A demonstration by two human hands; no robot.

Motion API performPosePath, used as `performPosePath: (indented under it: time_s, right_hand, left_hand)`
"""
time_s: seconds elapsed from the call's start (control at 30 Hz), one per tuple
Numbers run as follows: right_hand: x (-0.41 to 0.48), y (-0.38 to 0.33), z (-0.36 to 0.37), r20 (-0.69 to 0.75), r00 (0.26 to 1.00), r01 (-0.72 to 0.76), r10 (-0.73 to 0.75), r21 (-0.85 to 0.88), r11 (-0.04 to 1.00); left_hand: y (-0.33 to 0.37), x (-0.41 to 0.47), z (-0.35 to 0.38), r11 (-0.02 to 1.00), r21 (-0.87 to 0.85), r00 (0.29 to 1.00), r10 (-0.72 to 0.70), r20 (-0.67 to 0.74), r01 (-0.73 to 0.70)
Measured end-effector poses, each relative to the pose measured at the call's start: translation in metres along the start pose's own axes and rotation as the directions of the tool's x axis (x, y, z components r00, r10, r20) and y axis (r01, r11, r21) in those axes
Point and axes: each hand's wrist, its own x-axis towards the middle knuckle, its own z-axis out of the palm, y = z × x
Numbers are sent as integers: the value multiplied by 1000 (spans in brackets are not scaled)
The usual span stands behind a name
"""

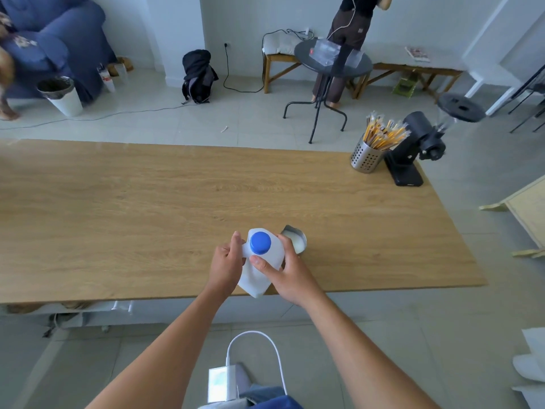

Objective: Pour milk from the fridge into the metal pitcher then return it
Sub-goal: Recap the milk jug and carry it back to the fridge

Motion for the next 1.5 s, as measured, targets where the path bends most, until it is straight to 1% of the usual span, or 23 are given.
performPosePath:
  time_s: [0.1,0.2,0.33,0.47,0.63,0.7,0.8,1.0,1.07,1.13,1.2,1.3,1.4,1.5]
  right_hand:
    - [-19,6,-6,-19,1000,9,-9,24,1000]
    - [-43,14,-13,-40,999,7,-5,46,999]
    - [-82,26,-29,-32,999,-13,14,41,999]
    - [-120,43,-45,-54,998,-31,34,65,997]
    - [-168,65,-61,-135,990,-16,31,115,993]
    - [-190,75,-68,-178,983,-12,34,125,992]
    - [-224,89,-77,-241,970,-11,43,135,991]
    - [-299,113,-97,-380,920,-18,92,193,981]
    - [-321,122,-104,-424,898,-25,117,216,976]
    - [-346,130,-114,-470,871,-28,141,240,970]
    - [-370,137,-124,-513,842,-32,166,260,965]
    - [-404,147,-139,-569,795,-29,210,310,950]
    - [-434,158,-150,-634,727,-27,263,356,934]
    - [-460,172,-160,-695,641,-30,326,402,915]
  left_hand:
    - [-4,-14,9,1000,-8,999,-17,31,18]
    - [-3,-32,17,1000,-6,995,-24,102,25]
    - [-13,-56,32,998,4,983,-65,172,65]
    - [-27,-87,55,997,-12,977,-68,202,72]
    - [-17,-141,84,996,-12,968,-84,237,89]
    - [-14,-163,96,997,-18,965,-63,255,70]
    - [-15,-191,116,998,-28,943,-48,330,60]
    - [-20,-242,158,995,53,901,-94,423,79]
    - [-19,-258,174,994,71,877,-112,467,89]
    - [-19,-274,193,991,107,836,-126,533,81]
    - [-16,-290,212,990,136,807,-119,578,48]
    - [-13,-311,243,982,187,741,-99,664,-36]
    - [-10,-335,276,970,229,654,-121,747,-82]
    - [-9,-355,309,958,258,583,-138,801,-126]
